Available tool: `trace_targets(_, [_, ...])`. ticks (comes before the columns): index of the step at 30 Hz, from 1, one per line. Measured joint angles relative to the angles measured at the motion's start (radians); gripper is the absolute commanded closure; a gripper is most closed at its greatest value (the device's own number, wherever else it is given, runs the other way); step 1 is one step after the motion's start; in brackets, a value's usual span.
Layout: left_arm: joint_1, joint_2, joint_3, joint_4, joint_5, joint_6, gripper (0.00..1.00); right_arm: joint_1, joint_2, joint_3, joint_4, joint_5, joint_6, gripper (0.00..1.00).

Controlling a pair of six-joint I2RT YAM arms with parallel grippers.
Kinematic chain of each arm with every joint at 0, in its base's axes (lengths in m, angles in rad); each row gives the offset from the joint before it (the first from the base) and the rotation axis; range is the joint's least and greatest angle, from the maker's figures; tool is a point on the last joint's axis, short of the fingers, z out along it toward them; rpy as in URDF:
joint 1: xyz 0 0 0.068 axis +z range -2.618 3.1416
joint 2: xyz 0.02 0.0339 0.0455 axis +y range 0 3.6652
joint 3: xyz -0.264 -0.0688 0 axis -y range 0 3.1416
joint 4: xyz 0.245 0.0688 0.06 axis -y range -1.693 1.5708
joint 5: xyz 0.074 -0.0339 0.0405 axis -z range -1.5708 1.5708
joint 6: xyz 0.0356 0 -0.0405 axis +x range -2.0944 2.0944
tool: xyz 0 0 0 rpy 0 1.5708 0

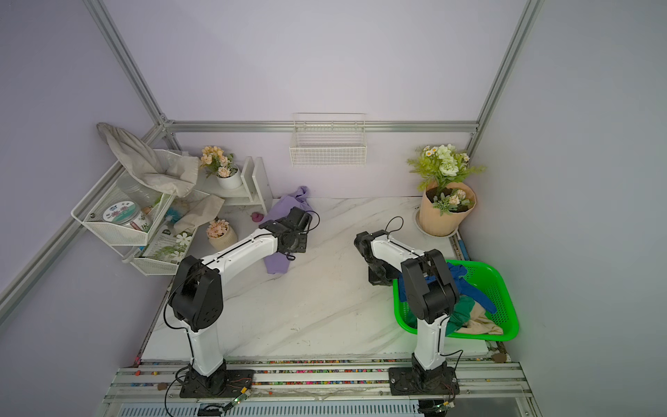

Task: Fold and stack t-shirts
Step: Move the T-shirt to the center of the board.

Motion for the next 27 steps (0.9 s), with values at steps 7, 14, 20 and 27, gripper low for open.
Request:
trace_targets(7, [0.000, 0.000, 0.000, 0.000, 0.013, 0.011, 1.00, -0.112, 0.257, 0.489, -0.042, 0.084, 0.008, 1.00])
trace_targets(14, [-0.002, 0.000, 0.000, 0.000, 0.016, 0.011, 1.00, -0.125, -0.010, 0.520, -0.013, 0.070, -0.032, 1.00])
trace_targets(20, [-0.006, 0.000, 0.000, 0.000, 0.016, 0.010, 1.00, -0.097, -0.349, 0.203, 0.006, 0.009, -0.034, 1.00])
trace_targets(27, [-0.009, 0.011, 0.000, 0.001, 0.024, 0.010, 1.00, -0.082, -0.366, -0.225, 0.060, -0.105, 0.007, 1.00])
